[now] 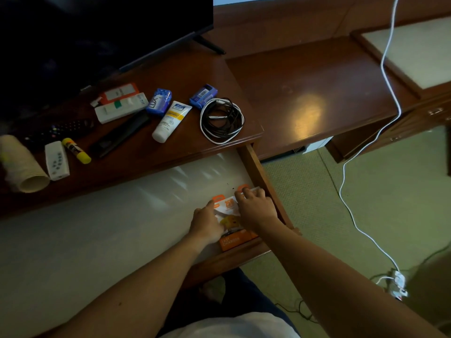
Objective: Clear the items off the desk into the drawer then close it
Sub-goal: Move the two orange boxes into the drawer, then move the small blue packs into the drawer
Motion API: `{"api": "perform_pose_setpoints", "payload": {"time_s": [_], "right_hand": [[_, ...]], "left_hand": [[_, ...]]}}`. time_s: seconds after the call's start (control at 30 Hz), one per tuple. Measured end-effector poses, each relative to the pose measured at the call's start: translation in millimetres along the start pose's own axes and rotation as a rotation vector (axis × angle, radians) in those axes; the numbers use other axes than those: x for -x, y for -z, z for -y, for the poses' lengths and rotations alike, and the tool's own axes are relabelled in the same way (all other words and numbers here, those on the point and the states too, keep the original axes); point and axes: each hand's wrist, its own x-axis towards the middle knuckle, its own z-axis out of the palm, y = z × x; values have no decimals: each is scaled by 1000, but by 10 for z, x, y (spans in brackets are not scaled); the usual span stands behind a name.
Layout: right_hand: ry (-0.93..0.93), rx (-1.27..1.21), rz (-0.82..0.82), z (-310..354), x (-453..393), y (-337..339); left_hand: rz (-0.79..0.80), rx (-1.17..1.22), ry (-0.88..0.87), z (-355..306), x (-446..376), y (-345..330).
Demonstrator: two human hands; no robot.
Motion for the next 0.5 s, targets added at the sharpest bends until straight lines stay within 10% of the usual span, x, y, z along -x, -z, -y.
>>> {"api": "perform_pose_setpoints", "payload": {"time_s": [0.5], "right_hand": [[128,-230,-362,178,-356,820]], "left_hand": [[-192,-215,-21,-509,-130,987]]}}
